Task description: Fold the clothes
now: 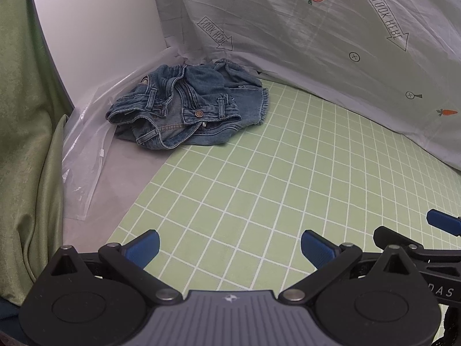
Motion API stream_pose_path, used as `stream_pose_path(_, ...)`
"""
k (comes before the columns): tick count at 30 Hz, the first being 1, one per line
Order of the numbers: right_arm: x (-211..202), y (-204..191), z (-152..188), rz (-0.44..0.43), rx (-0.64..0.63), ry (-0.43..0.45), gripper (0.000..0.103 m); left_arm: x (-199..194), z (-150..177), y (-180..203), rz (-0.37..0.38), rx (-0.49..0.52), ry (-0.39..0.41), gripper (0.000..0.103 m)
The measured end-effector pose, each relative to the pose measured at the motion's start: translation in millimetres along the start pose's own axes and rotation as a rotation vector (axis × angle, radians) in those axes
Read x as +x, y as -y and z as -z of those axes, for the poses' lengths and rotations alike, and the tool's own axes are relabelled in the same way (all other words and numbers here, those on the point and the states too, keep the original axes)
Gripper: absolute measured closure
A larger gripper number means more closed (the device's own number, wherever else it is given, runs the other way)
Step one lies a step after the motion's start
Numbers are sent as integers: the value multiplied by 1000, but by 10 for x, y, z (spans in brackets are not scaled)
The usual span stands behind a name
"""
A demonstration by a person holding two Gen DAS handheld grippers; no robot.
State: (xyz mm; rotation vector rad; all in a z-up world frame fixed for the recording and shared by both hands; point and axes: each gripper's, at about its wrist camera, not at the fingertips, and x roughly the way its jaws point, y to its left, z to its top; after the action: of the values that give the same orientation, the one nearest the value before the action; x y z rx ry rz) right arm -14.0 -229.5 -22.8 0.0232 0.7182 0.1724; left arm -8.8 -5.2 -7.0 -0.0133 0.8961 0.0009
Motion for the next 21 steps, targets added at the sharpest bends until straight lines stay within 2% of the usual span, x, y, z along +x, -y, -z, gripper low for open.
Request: stream_pose_path(21, 27, 85, -51, -2, -7, -19, 0, 16, -45, -2, -2, -4, -19, 0)
